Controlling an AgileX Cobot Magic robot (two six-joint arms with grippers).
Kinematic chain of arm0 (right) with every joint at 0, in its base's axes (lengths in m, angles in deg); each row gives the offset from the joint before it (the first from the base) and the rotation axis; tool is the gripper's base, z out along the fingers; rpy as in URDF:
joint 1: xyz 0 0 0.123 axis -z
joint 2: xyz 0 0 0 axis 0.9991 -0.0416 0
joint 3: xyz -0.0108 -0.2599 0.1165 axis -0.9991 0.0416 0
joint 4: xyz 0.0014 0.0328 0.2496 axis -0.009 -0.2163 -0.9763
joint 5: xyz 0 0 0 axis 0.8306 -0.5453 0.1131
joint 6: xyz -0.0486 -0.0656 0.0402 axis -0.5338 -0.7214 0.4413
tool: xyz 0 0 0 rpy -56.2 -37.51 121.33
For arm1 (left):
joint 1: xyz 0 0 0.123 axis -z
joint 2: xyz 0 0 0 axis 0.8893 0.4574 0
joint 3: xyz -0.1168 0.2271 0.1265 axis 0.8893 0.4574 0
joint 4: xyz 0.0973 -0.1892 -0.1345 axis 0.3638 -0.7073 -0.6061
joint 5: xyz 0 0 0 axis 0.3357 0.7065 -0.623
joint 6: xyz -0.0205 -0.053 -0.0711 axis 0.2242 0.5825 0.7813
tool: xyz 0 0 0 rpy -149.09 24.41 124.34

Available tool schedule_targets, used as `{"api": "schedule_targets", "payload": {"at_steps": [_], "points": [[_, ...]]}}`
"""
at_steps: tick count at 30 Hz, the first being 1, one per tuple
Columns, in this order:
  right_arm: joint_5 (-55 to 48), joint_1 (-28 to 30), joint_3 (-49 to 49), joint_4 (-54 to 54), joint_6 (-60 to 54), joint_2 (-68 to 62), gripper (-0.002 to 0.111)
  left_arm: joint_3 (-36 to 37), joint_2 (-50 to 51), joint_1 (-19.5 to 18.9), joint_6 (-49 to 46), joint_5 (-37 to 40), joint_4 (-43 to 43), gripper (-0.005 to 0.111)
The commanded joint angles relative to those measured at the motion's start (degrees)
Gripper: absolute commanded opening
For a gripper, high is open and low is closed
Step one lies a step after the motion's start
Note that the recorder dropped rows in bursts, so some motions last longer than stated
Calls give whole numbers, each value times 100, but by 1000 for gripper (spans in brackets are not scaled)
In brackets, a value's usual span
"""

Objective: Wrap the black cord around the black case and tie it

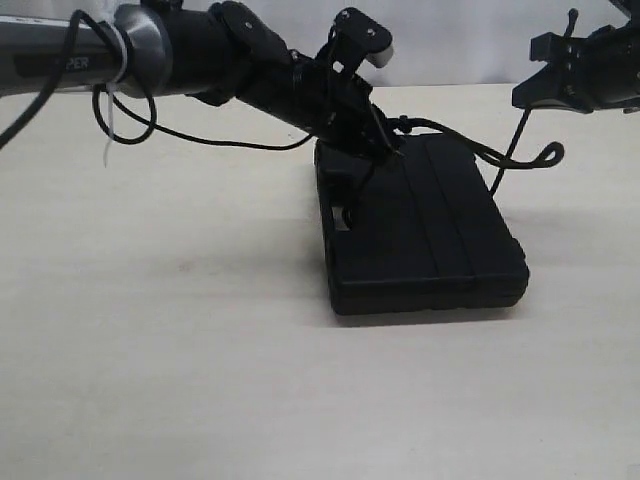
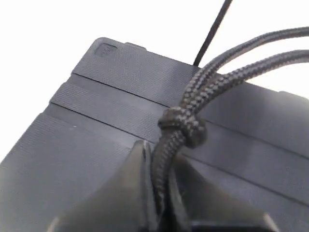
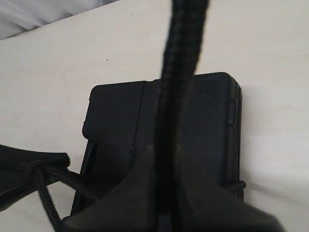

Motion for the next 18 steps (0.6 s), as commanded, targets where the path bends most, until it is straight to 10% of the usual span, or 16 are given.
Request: {"api": "schedule_targets", "payload": {"at_steps": [1,18], "points": [[-155,16,-16,-24,-174,70,4,-10,222,72,132,-130,-231,0],[-425,16,-143,-388,-510,505,4,-10,245,86,-98,-486,668,0]]}}
